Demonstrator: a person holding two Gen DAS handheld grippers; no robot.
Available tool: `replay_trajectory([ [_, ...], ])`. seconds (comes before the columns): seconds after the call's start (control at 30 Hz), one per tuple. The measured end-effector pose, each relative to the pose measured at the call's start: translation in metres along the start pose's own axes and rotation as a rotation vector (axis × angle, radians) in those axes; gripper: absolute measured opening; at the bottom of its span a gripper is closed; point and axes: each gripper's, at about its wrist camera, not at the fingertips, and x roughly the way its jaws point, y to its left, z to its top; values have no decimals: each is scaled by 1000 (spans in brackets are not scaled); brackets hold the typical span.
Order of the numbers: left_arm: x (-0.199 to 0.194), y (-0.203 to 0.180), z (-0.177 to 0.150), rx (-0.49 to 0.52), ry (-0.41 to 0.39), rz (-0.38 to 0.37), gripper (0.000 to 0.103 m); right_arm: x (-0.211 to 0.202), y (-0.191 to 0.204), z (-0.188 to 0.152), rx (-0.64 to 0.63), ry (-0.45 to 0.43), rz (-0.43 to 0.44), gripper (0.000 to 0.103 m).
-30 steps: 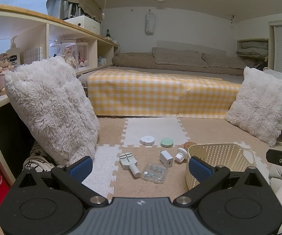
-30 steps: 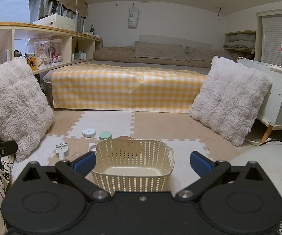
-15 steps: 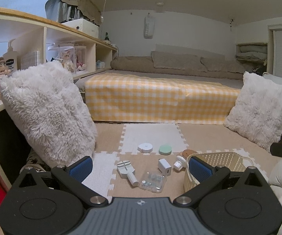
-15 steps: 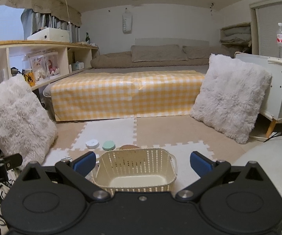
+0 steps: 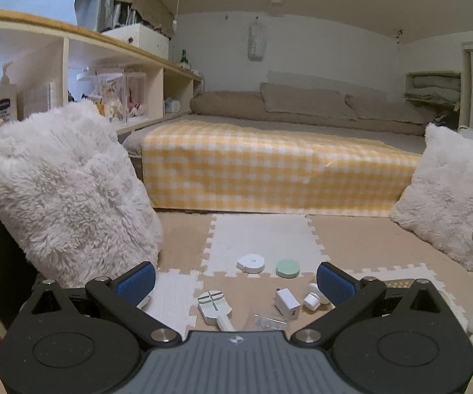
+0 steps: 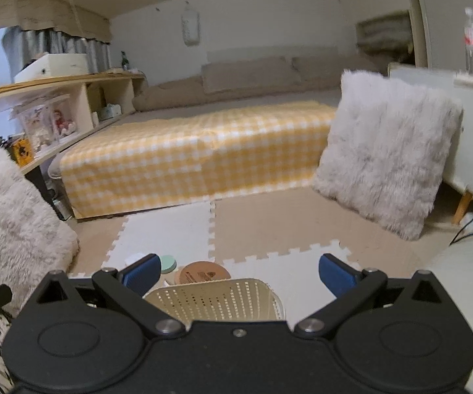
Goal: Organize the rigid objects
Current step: 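Move the left tool down to the white watch-band tool and close on it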
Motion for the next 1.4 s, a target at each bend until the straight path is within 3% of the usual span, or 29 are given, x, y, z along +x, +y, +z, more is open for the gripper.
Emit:
replay_trajectory([
  [0.17,40,4,2,-3,68,19,103,36,-16,4,8,29,-11,103],
  [0.37,90,17,-6,-65,181,49,103,77,-25,-2,42,122,-20,103],
  [0.5,116,29,-13,-118,222,87,103,98,-28,-11,69,229,-27,101],
  [0.73,160,40,-23,-142,271,85,103,129,-38,-22,123,404,-31,46],
  [0.87,180,42,-30,-133,296,84,103,140,-36,-24,106,472,-41,43],
  [1.0,196,41,-36,-113,315,76,103,152,-32,-28,41,557,-70,22],
  [1.07,203,40,-40,-99,321,75,103,156,-34,-29,31,596,-73,19],
  [1.4,236,39,-51,-96,369,42,103,157,-37,-30,40,598,-84,8],
])
